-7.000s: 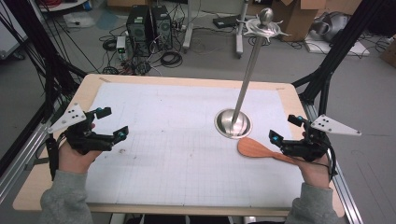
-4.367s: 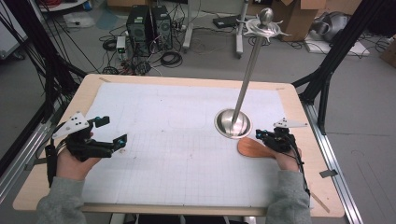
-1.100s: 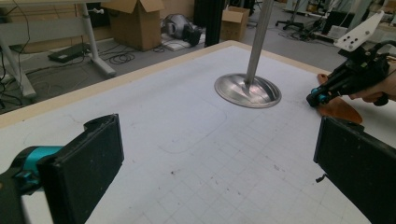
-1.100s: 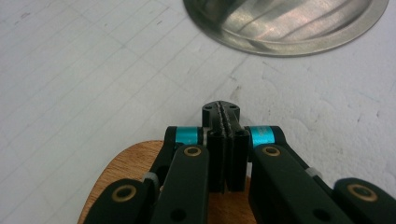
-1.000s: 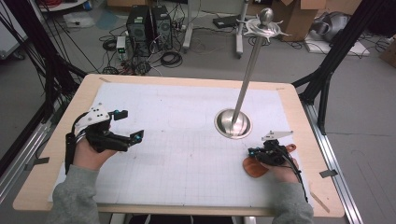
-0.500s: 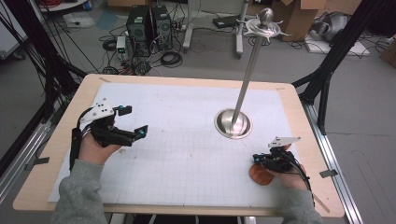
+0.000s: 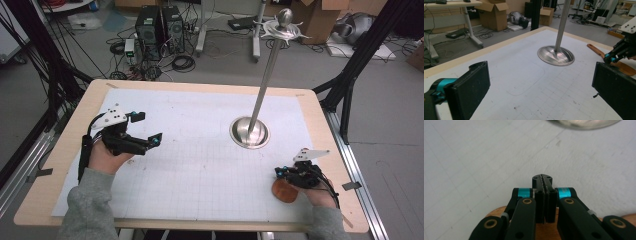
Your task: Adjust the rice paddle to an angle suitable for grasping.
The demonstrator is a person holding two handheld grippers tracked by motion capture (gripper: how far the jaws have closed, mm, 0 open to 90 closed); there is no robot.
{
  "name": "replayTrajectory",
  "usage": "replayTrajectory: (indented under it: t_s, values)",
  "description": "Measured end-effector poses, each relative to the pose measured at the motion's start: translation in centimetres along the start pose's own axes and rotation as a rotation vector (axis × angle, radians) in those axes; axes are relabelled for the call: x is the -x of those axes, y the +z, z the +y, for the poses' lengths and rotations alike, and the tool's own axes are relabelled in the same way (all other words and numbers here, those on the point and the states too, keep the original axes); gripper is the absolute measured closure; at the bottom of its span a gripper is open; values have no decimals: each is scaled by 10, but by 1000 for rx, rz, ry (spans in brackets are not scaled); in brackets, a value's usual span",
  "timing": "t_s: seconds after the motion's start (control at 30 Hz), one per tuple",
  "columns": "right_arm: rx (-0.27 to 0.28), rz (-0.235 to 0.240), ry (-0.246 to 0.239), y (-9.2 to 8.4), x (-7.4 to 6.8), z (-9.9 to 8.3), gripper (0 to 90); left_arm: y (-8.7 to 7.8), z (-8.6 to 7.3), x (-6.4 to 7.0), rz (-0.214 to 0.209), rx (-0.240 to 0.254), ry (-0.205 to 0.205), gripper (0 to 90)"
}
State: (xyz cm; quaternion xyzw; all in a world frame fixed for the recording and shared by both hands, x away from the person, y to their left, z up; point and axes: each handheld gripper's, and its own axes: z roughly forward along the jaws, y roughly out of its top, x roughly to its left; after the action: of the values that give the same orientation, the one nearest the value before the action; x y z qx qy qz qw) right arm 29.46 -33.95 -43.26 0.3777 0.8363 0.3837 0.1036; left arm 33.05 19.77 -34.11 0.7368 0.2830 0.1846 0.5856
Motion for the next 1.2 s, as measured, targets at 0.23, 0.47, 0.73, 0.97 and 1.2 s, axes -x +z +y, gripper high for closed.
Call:
replayTrajectory:
  t_s: [0.23,0.47,0.73,0.97,1.2]
  values:
    - [99,-91,72,-29,16,-12,893,0,0,1,0,-1,4,20]
    - [113,-153,138,-43,31,-30,892,0,0,0,-2,-1,-1,20]
    - [65,-216,163,-36,38,-40,892,0,0,0,1,-7,1,20]
    - [60,-271,181,-31,42,-40,893,-2,-1,0,6,-9,4,20]
    - [70,-273,180,-27,44,-38,892,-9,-3,-1,21,-7,0,20]
